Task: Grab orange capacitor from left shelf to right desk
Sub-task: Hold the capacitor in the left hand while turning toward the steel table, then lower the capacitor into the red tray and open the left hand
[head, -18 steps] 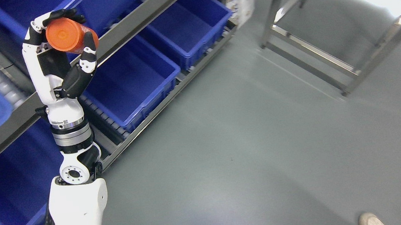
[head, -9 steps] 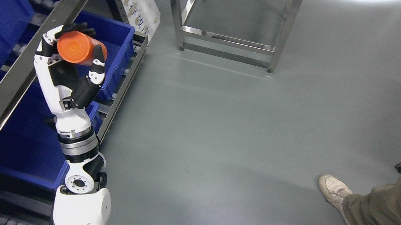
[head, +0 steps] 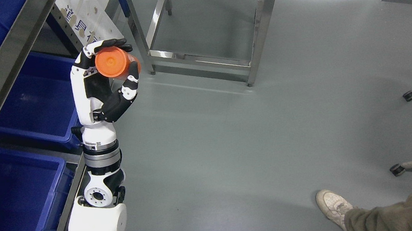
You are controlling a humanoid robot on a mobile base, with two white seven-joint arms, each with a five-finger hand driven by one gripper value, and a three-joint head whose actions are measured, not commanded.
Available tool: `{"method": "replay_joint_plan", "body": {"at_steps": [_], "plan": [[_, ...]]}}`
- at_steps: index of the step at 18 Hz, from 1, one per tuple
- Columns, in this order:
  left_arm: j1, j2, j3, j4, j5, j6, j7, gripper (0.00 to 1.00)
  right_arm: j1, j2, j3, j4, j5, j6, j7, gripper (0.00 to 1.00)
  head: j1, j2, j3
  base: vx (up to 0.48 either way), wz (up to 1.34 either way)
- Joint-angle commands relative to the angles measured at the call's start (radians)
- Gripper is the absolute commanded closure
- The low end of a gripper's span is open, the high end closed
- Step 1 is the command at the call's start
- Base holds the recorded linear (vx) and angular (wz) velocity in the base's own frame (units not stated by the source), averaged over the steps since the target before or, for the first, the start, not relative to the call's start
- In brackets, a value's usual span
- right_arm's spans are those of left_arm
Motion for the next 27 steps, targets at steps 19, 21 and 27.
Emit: {"method": "replay_joint_plan", "body": {"at_steps": [19, 21, 27], "plan": [[-0.279, 0.017, -0.164, 0.005, 0.065, 0.575, 0.008, 0.96, -0.001, -0.017, -0.011, -0.034, 0.005, -0.001, -0.005, 0.00, 0.0000, 0.000, 0.000, 0.394, -0.05], [-0.291, 0.017, -0.163, 0.005, 0.063, 0.620, 0.010, 0.96, -0.001, -0.017, -0.011, -0.034, 0.005, -0.001, -0.005, 0.00, 0.0000, 0.000, 0.000, 0.392, 0.04], [-0.290, 0.017, -0.236, 0.020, 0.062, 0.747, 0.010, 0.96, -0.001, -0.017, -0.011, -0.034, 0.005, -0.001, -0.005, 0.00, 0.0000, 0.000, 0.000, 0.353, -0.07]]}}
